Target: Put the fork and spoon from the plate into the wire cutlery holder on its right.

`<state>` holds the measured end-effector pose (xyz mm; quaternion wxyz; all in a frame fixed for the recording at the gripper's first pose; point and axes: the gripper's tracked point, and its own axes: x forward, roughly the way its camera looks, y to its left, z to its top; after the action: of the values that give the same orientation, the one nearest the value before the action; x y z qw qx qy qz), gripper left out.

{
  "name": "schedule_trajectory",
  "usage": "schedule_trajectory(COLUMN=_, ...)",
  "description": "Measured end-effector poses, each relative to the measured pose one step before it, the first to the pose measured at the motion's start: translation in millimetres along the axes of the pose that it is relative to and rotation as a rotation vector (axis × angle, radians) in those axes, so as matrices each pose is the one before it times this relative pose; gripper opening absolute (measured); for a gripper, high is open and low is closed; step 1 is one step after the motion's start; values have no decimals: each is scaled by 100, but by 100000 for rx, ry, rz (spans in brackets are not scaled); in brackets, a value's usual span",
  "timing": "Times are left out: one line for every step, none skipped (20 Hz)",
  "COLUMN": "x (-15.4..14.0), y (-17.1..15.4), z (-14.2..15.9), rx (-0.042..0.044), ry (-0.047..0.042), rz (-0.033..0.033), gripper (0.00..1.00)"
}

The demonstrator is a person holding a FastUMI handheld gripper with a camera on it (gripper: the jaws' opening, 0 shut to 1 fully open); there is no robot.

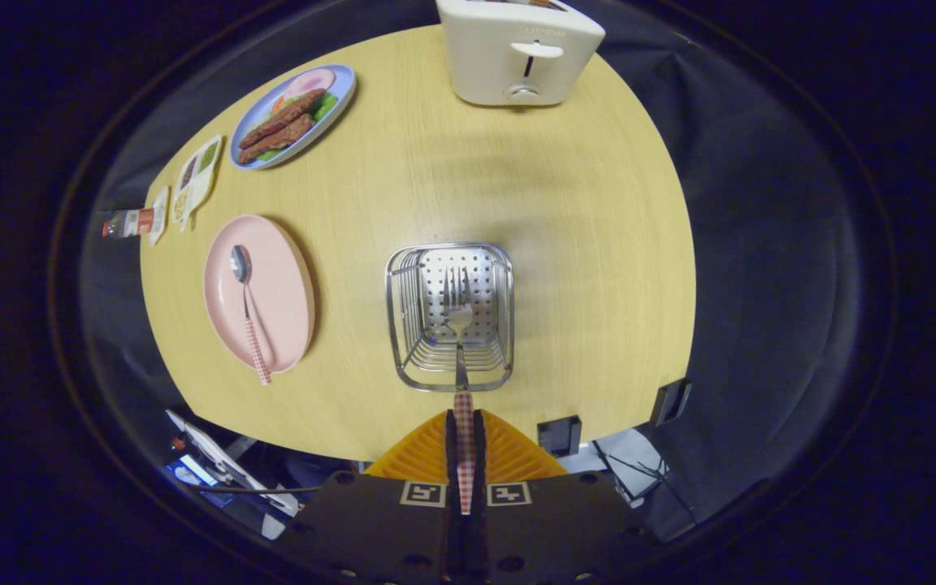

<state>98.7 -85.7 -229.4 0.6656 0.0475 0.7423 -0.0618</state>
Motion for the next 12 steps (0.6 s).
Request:
schedule_trajectory(x=-93, y=-20, z=297, rx=316, ry=372, rz=-443, gripper=7)
schedule_trajectory(x=56, y=-5, z=116, rx=-251, ry=-157, rz=-248, gripper=7)
schedule_trajectory(x=-17, y=-12, z=347, rx=-360, ry=-506, rz=-78, gripper=14)
schedule_trajectory(x=-68, y=6, z=238, rx=145, ry=-802, rz=46, gripper=15)
schedule_trajectory(x=-136, y=180, z=125, rx=140, ry=-1050, rz=697, gripper=17)
schedule_trajectory(x=-304, y=63, z=233, rx=-179, ry=-1657, rz=275, gripper=22)
schedule_trajectory(x=-179, y=163, z=214, rx=-661, ry=-2636, rz=696, gripper=29)
schedule_trajectory(x=-537, y=99, z=402, rx=-1435, ry=-3504, rz=204, gripper=37)
schedule_trajectory(x=-627, y=200, z=422, rx=-2286, ry=-4868, rz=229, gripper=46)
schedule_trajectory(x=-714, y=319, z=453, rx=-2634, ry=-5321, rz=572, gripper=55)
schedule_trajectory(x=-912, y=533, z=557, rx=-2536, ry=-5776, rz=840, gripper=63)
schedule_trajectory(x=-873, y=625, z=541, rx=-2118, ry=-5485, rz=816, gripper=72)
